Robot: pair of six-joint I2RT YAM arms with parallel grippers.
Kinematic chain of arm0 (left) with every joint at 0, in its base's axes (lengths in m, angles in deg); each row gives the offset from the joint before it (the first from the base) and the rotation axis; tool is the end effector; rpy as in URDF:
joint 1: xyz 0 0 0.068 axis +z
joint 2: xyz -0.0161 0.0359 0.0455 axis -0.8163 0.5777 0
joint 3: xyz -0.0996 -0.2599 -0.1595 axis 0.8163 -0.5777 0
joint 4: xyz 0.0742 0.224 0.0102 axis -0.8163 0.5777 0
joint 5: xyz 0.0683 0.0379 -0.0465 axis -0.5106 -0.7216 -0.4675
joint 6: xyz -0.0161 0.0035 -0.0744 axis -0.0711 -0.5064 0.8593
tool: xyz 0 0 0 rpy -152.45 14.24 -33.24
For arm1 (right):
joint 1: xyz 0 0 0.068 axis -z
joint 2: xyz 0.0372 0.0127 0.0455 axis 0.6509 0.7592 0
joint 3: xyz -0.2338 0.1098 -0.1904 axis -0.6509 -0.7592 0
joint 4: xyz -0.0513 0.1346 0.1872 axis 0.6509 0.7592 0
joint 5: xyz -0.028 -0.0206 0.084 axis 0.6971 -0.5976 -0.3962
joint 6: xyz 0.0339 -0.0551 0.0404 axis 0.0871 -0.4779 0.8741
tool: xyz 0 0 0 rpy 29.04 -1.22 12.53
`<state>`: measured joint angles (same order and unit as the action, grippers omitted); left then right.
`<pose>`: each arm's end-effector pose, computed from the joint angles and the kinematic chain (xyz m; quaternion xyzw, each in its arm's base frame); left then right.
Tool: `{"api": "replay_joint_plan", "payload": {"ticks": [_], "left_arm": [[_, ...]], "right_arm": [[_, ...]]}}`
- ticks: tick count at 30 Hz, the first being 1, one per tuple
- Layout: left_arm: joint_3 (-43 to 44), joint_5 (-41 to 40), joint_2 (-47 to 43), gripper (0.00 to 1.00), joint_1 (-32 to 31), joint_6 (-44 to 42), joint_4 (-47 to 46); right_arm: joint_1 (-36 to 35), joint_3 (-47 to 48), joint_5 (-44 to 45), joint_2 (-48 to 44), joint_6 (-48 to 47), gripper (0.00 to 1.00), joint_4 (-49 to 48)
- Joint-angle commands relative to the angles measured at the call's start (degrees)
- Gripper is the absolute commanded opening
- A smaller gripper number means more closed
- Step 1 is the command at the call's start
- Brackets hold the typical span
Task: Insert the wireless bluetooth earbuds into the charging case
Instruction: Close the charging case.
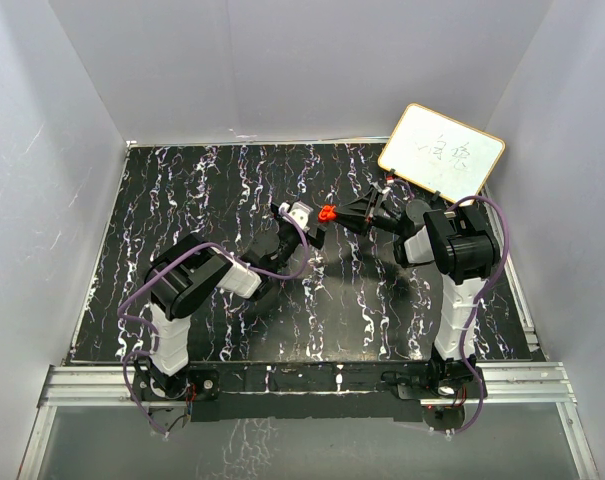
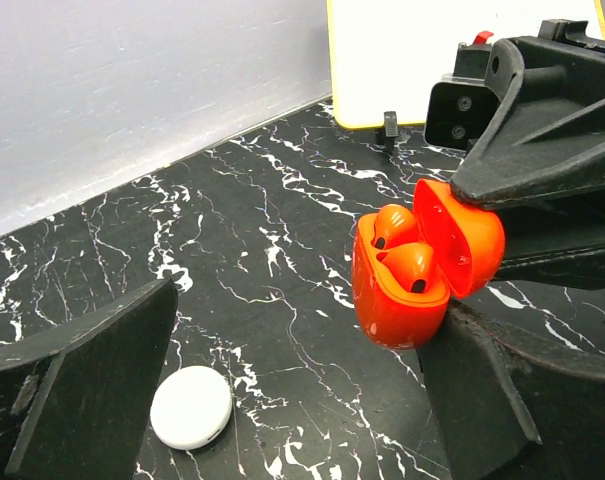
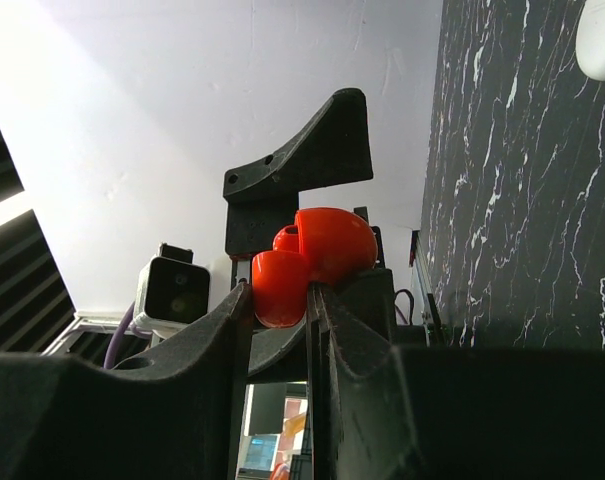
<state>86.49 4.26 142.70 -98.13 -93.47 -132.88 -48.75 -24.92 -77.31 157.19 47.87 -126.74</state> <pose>0.3015 -0.2709 0.2565 0.2083 0.5768 -0.1904 0.7666 0.3881 0.1117 0.2146 0.1575 0.6523 0.7337 0.1071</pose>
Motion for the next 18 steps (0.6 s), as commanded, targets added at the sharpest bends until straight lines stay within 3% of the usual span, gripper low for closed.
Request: {"api": "replay_joint_plan", "payload": {"ticks": [1, 18], "left_arm": [[-0.3, -2.5, -1.3, 0.99, 0.5, -1.4, -4.0], [-1.5, -3.1, -1.2, 0.99, 0.9, -2.7, -5.8]], "right_arm": [[-0.2, -0.6, -0.9, -0.7, -0.9, 0.00, -19.5], [-0.1, -1.0, -1.0, -1.1, -1.1, 0.00, -19.5]]}}
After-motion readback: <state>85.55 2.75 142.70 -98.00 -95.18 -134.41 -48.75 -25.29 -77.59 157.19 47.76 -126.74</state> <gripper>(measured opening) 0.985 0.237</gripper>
